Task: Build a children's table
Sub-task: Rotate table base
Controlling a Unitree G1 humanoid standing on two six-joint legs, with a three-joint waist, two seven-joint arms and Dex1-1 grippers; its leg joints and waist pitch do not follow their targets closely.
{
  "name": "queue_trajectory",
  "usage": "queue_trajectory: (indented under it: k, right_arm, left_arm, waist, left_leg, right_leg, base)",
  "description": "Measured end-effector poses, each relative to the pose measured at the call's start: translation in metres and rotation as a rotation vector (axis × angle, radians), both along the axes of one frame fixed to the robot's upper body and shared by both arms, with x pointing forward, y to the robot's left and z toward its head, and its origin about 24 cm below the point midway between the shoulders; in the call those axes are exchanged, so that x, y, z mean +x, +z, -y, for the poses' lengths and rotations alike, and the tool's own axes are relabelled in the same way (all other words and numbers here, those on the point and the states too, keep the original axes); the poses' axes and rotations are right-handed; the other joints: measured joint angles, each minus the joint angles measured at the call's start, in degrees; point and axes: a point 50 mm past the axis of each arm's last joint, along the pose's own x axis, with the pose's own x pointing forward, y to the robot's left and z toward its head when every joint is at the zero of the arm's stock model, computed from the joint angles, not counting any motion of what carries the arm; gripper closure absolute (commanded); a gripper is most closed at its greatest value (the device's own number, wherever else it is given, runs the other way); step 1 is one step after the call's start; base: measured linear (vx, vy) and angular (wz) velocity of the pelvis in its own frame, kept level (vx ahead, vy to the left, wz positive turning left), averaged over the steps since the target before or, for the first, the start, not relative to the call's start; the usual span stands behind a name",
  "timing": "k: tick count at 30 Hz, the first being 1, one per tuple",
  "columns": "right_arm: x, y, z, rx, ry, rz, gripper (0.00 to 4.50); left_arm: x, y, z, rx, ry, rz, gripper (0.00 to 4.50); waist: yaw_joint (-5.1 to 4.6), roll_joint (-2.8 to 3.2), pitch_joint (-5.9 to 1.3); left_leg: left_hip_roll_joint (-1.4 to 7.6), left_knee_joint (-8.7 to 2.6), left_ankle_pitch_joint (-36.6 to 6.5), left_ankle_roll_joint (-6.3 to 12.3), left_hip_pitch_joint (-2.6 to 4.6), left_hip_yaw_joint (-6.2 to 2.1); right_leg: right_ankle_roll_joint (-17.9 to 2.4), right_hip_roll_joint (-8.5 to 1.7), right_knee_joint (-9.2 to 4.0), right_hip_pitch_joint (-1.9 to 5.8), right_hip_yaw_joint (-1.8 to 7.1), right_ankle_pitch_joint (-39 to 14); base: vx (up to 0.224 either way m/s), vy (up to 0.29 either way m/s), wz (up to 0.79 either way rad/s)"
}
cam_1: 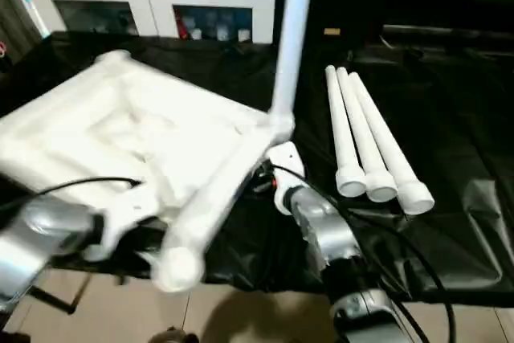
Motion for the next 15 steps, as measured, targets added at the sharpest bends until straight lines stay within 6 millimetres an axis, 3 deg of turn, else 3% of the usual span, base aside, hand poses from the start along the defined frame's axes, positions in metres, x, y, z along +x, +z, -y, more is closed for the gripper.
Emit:
queue_trajectory:
  k: [2,9,15]
  right_arm:
    - [0.002,0.0,-0.003,0.003,0.006,0.0,4.47]
    - [0.003,0.0,-0.005,-0.001,0.012,0.011,4.49]
    - [0.006,0.019,0.013,0.0,-0.048,0.108,4.49]
  left_arm:
    - [0.007,-0.002,0.014,-0.037,-0.004,0.018,4.5]
    - [0.048,-0.008,0.043,-0.064,0.12,0.188,4.5]
    - [0.075,-0.01,0.037,0.007,0.244,0.358,4.5]
  waist:
    - [-0.06,-0.02,0.0]
    - [-0.16,0.03,0.03]
    - [-0.21,0.19,-0.02]
  left_leg:
    - [0.01,0.07,0.0,0.0,-0.02,0.0]
    - [0.0,0.36,0.02,-0.02,-0.07,-0.07]
    - [0.0,0.41,0.01,-0.01,-0.14,-0.11]
  right_leg:
    - [0.0,0.0,0.04,0.0,0.0,0.0]
    - [0.04,0.0,0.3,-0.03,0.01,0.04]
    - [0.13,0.0,0.25,-0.05,0.01,0.11]
  base:
    - [0.0,0.0,0.0]
    - [0.0,0.0,0.0]
    - [0.0,0.0,0.0]
